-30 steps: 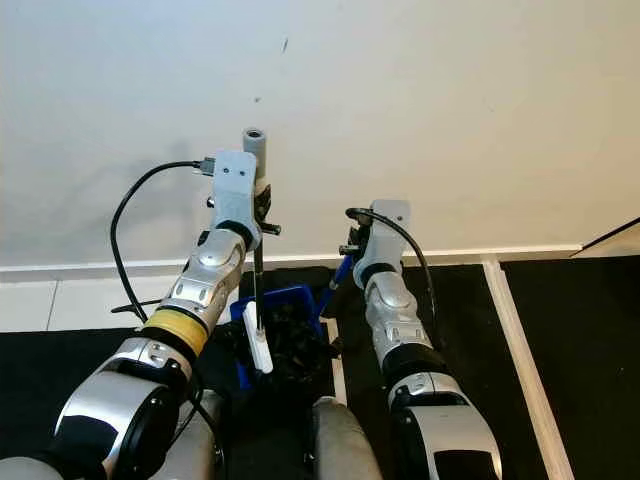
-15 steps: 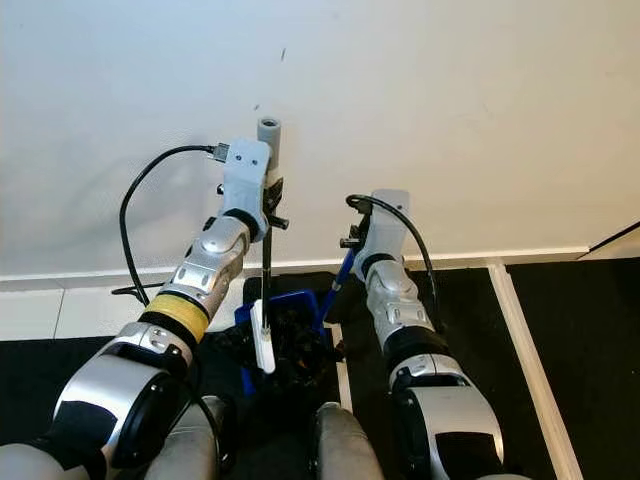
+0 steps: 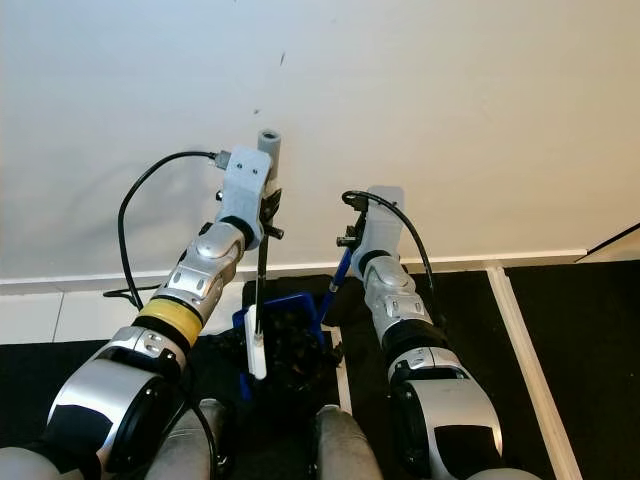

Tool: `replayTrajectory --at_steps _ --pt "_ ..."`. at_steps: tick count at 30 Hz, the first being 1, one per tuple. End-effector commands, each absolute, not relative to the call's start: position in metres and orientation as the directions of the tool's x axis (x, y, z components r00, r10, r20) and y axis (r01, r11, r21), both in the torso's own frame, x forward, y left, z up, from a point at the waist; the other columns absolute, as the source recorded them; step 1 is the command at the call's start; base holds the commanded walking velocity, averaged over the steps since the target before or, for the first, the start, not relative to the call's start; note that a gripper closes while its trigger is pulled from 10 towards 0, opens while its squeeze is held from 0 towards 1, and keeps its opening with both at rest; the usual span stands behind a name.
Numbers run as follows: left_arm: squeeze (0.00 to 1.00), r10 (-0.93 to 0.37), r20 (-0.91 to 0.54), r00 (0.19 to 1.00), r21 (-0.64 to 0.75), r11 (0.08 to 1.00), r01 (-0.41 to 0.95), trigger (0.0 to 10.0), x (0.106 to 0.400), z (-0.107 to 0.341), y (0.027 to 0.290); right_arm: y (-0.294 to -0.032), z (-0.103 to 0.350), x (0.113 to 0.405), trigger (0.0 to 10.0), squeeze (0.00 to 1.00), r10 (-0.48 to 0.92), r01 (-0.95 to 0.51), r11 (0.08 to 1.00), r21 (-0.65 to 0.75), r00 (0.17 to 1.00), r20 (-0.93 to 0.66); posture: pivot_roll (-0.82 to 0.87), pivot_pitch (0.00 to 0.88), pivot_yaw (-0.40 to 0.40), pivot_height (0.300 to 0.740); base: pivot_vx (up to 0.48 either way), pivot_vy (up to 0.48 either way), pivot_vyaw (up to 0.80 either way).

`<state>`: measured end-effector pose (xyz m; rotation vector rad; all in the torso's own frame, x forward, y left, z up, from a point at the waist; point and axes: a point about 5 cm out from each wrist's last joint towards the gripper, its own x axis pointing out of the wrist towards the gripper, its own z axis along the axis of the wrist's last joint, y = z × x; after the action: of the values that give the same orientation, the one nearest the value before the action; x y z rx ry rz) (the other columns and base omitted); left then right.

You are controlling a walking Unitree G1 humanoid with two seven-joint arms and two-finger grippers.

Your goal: Sweep floor

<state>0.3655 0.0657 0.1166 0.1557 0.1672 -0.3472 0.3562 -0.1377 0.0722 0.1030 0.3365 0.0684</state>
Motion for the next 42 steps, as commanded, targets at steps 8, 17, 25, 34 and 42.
replayTrajectory --at_steps 8,17,25,34,42 --pt "0.0 -0.331 -0.199 0.922 0.139 0.922 0.361 10.0 0.365 0.117 0.066 -0.133 0.085 0.364 10.0 0.0 0.103 -0.062 0.988 0.139 0.945 -0.312 0.09 0.056 -0.08 0.74 0.0 0.0 0.0" --pt "0.0 -0.331 -0.17 0.928 0.124 0.927 0.353 10.0 0.369 0.128 0.063 -0.129 0.098 0.371 10.0 0.0 0.107 -0.058 0.984 0.17 0.95 -0.295 0.09 0.049 -0.078 0.74 0.0 0.0 0.0" --pt "0.0 -0.335 -0.142 0.931 0.118 0.929 0.352 10.0 0.373 0.139 0.063 -0.127 0.108 0.375 10.0 0.0 0.11 -0.052 0.977 0.206 0.955 -0.277 0.09 0.045 -0.077 0.74 0.0 0.0 0.0" --pt "0.0 -0.336 -0.124 0.934 0.091 0.933 0.348 10.0 0.375 0.145 0.059 -0.126 0.106 0.374 10.0 0.0 0.107 -0.048 0.977 0.21 0.954 -0.281 0.09 0.031 -0.075 0.74 0.0 0.0 0.0" --pt "0.0 -0.347 -0.129 0.929 0.092 0.929 0.359 10.0 0.374 0.144 0.059 -0.124 0.103 0.371 10.0 0.0 0.115 -0.056 0.976 0.209 0.952 -0.283 0.09 0.028 -0.071 0.74 0.0 0.0 0.0"
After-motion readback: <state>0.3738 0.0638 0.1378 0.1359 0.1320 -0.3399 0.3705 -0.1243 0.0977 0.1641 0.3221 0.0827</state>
